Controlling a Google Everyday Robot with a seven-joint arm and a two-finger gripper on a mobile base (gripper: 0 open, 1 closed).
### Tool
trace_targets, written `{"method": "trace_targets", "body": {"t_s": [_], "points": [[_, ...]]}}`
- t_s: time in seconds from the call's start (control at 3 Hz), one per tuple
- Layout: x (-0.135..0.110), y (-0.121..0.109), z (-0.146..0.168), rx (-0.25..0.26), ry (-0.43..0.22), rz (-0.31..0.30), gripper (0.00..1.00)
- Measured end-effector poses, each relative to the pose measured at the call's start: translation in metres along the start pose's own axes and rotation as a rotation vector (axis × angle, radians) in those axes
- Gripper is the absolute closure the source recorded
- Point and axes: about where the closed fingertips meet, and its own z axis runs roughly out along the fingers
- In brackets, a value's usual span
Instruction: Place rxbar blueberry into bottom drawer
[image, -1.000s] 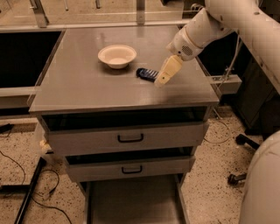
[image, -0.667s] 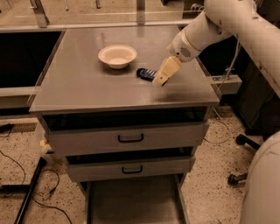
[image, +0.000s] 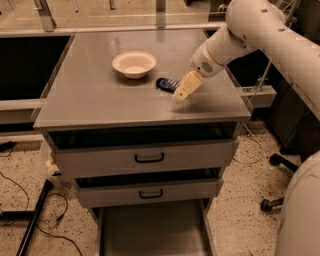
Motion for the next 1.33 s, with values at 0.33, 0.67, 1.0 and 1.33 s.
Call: {"method": "trace_targets", "body": {"t_s": [0.33,0.67,1.0,1.33], "points": [[0.0047,-0.0013,0.0089,-0.006,0.010,0.008,0.00],[0.0072,-0.0021,0.0184,-0.025,0.013,0.012,0.00],[0.0072,-0.0020,0.0184,-0.025,0.013,0.012,0.19],[0.0072,-0.0020,0.0185,-0.026,0.013,0.012,0.43]]}}
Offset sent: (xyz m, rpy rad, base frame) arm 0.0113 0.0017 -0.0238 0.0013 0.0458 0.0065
